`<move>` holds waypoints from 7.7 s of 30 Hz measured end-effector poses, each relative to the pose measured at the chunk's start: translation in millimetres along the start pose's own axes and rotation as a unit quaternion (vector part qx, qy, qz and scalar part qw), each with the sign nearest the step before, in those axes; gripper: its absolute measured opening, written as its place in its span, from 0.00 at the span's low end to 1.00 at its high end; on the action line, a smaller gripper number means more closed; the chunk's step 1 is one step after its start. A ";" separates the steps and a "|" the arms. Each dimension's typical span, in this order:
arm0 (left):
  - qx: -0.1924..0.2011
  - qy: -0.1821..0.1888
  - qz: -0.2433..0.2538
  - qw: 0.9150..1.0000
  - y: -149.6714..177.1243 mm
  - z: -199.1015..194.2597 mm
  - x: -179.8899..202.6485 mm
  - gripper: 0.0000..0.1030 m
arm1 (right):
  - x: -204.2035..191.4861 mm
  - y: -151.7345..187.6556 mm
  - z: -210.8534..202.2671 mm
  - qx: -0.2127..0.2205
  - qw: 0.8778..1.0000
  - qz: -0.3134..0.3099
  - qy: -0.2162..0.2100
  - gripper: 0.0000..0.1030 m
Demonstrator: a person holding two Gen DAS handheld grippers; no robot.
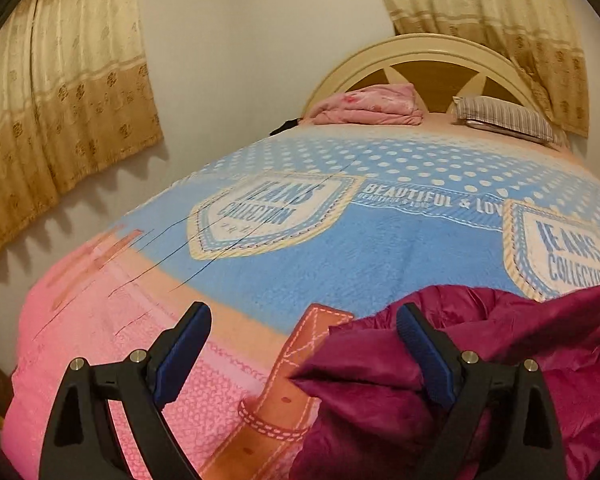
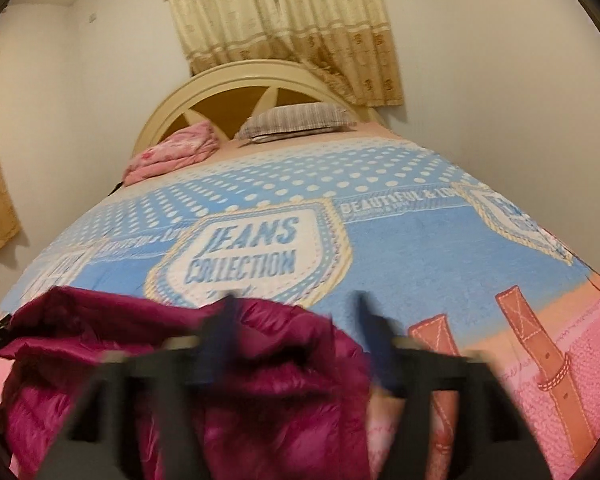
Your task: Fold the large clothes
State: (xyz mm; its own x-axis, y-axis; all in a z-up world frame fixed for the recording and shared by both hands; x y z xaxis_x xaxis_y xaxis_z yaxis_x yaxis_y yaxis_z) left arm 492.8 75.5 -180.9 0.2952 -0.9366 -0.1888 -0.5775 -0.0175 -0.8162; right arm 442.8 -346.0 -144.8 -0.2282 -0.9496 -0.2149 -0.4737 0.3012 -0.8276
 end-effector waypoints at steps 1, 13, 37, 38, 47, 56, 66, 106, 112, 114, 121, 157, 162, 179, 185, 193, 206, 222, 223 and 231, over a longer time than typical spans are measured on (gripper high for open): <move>0.004 -0.004 -0.002 1.000 -1.9 -1.3 1.3 0.91 | 0.5 0.6 2.2 0.003 1.000 0.003 0.001 0.81; 0.076 -0.021 0.013 0.997 -16.7 -59.3 5.6 0.92 | -67.5 23.9 -18.6 -0.006 0.994 -0.106 0.005 0.82; -0.071 -0.017 0.089 0.993 46.3 45.1 80.1 0.92 | -59.8 72.0 52.3 -0.080 0.993 -0.077 0.045 0.82; -0.074 -0.015 0.093 0.993 47.2 46.8 82.0 0.92 | -58.9 72.5 53.0 -0.082 0.993 -0.075 0.046 0.82; -0.093 -0.001 0.087 0.992 52.6 55.1 84.4 0.94 | -53.7 80.5 62.4 -0.108 0.990 -0.071 0.065 0.86; -0.100 0.004 0.084 0.991 54.9 57.8 83.8 0.95 | -49.3 87.6 71.5 -0.134 0.987 -0.059 0.064 0.89; -0.105 0.006 0.084 0.991 57.0 60.0 84.7 0.95 | -47.8 91.0 77.2 -0.148 0.985 -0.056 0.069 0.90; -0.104 0.000 0.088 0.991 58.1 59.1 83.9 0.96 | -45.8 94.9 80.5 -0.157 0.980 -0.073 0.094 0.92; -0.120 -0.006 0.098 0.988 53.9 54.5 83.0 0.96 | -46.7 95.0 81.3 -0.161 0.979 -0.080 0.100 0.93; -0.125 0.005 0.083 0.989 49.9 41.1 76.8 0.96 | -48.5 93.0 78.7 -0.165 0.977 -0.088 0.104 0.93; -0.064 0.045 0.064 0.995 38.7 -9.8 90.6 0.96 | -96.8 76.0 28.7 -0.101 0.988 -0.093 0.070 0.94; -0.132 0.068 0.059 0.987 36.8 61.2 132.8 0.98 | -20.0 67.1 95.9 -0.170 0.981 -0.022 0.086 0.89; -0.136 0.078 0.051 0.986 43.4 66.3 137.3 0.99 | -21.4 75.5 98.9 -0.170 0.981 -0.026 0.090 0.91; -0.142 0.056 -0.058 0.987 134.4 -49.2 -47.6 0.99 | -99.0 118.9 -56.2 -0.085 0.987 -0.136 0.014 0.95; -0.139 0.103 -0.056 0.983 141.3 -68.5 -18.5 0.99 | -101.5 158.8 -37.3 -0.118 0.980 -0.155 0.036 0.95; -0.169 0.171 -0.070 0.968 149.1 -52.4 15.9 0.39 | -92.6 168.1 -22.3 -0.147 0.977 -0.149 0.043 0.99; -0.105 0.180 -0.054 0.977 118.2 -87.9 -20.8 0.07 | -101.9 175.7 -34.2 -0.148 0.976 -0.151 0.055 1.00; 0.047 0.136 0.022 0.989 34.9 -170.3 -45.2 0.06 | -168.6 184.0 -84.6 -0.128 0.974 -0.176 -0.059 0.98; 0.057 0.138 0.034 0.988 30.7 -178.0 -31.2 0.06 | -159.7 178.9 -87.6 -0.123 0.977 -0.167 -0.058 0.98; 0.105 0.189 0.142 0.966 37.7 -224.7 91.6 0.06 | 1.0 136.5 -81.7 -0.121 0.989 -0.067 0.048 0.98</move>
State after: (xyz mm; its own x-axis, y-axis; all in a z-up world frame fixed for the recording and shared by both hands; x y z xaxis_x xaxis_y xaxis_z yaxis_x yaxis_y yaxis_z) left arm 327.1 -89.6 -106.3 -0.1750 -0.9547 -0.2406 -0.4157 0.2932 -0.8609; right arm 308.4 -298.6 -215.6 -0.2234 -0.9734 -0.0511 -0.6926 0.1954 -0.6944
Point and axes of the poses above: each gripper's, at about its wrist camera, not at the fingertips, and z roughly the way its jaws point, x to its right, y to its underside, the point moved 10 cm from there along z, roughly the way its jaws point, and after that the axes turned 4 degrees about z, right-handed, at the moved point
